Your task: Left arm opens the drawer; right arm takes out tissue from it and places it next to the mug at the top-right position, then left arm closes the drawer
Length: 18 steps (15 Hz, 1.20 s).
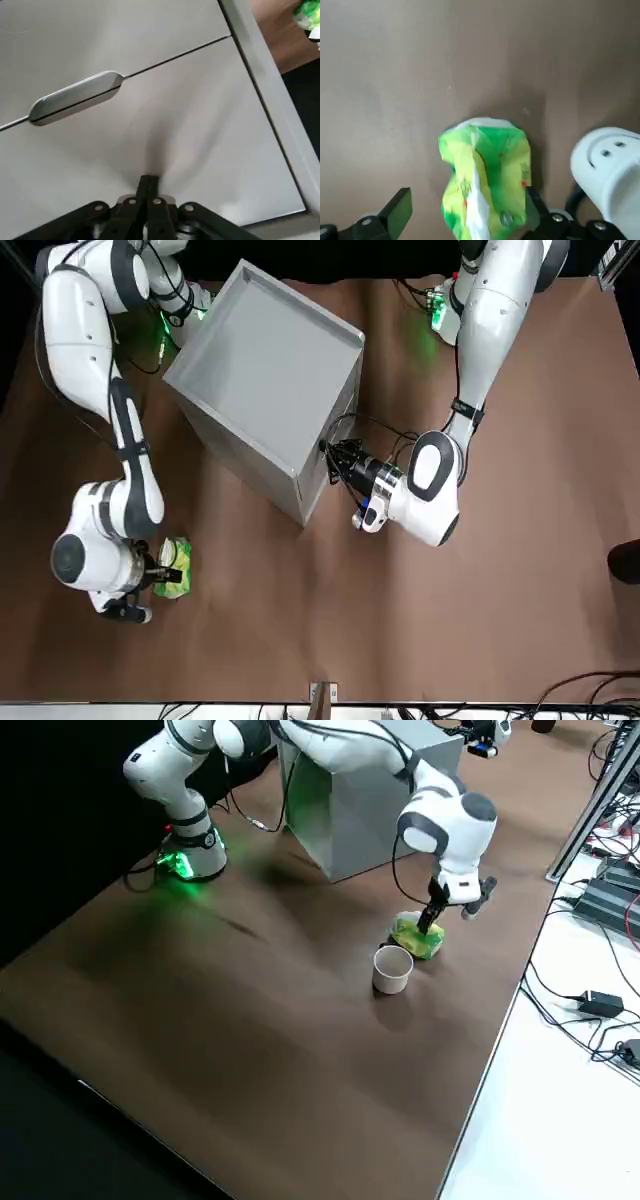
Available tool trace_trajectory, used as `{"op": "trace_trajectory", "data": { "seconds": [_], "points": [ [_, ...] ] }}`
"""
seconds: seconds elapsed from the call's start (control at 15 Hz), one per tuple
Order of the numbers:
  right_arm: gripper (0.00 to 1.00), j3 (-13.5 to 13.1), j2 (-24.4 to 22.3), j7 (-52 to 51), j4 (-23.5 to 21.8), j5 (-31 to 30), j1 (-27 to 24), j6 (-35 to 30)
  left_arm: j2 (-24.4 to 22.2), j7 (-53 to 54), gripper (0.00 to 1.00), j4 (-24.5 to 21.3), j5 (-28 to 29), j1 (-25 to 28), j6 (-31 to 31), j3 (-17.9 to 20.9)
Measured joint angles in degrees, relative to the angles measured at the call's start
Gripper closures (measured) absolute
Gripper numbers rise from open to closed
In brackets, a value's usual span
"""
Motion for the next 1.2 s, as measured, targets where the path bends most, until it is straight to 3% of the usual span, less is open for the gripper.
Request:
{"op": "trace_trajectory", "data": {
  "seconds": [0.33,0.6,0.87,1.0,1.2],
  "points": [
    [0.00,-0.1,-8.2,-3.6,3.8,-0.4,-2.6,-11.1,0.0,0.0,0.99,0.1,0.0,-0.4,0.3,0.2],
    [0.00,-0.3,-17.6,-8.2,4.3,-0.5,-6.0,-19.8,0.0,-0.1,0.99,0.1,0.0,-0.4,0.3,0.3],
    [0.00,-0.4,-25.7,-8.9,4.3,-0.5,-7.8,-24.4,0.0,-0.1,0.99,0.0,0.0,-0.5,0.4,0.3],
    [0.00,-0.3,-30.1,-9.1,4.2,-0.5,-8.0,-29.9,0.2,-0.3,0.99,-0.1,2.0,-0.8,1.5,0.6],
    [0.00,0.2,-33.1,-9.4,2.6,-0.8,-7.1,-31.2,0.6,-0.3,0.99,-0.2,6.3,0.1,3.1,1.3]
  ]
}}
